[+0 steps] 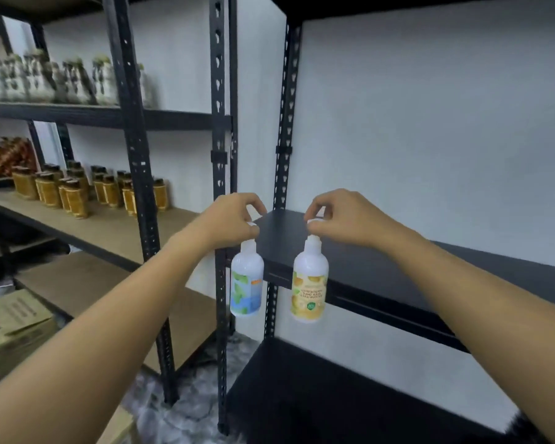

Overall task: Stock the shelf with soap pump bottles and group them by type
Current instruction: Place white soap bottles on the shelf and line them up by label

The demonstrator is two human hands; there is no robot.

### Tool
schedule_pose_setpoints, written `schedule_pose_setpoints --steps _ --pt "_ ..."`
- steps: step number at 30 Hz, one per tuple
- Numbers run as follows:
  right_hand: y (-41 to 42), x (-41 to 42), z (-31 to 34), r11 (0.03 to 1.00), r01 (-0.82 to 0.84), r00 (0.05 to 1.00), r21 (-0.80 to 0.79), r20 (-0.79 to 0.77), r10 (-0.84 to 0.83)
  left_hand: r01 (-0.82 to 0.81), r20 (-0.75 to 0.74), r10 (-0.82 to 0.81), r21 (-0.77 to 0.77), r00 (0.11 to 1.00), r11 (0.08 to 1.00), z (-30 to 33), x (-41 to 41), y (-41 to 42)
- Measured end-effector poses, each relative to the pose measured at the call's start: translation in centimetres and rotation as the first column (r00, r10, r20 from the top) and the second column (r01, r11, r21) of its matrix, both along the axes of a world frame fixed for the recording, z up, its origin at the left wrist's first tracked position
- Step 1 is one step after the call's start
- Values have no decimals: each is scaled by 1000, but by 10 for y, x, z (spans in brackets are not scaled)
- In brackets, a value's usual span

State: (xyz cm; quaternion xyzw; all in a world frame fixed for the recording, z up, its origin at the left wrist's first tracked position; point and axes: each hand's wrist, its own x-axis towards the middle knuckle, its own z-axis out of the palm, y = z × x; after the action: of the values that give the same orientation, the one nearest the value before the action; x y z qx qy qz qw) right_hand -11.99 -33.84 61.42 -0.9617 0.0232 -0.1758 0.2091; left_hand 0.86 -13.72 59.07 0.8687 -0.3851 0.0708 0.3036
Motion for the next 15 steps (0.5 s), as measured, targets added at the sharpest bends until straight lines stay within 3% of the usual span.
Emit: schedule_pose_setpoints --steps 8,15 --pt "-55 -3 54 989 141 986 -54 98 -135 86 64 -86 11 994 996 68 10 -63" --pt "-114 32 60 958 278 954 -64 133 -268 93 77 -92 -4 993 996 87 54 -122"
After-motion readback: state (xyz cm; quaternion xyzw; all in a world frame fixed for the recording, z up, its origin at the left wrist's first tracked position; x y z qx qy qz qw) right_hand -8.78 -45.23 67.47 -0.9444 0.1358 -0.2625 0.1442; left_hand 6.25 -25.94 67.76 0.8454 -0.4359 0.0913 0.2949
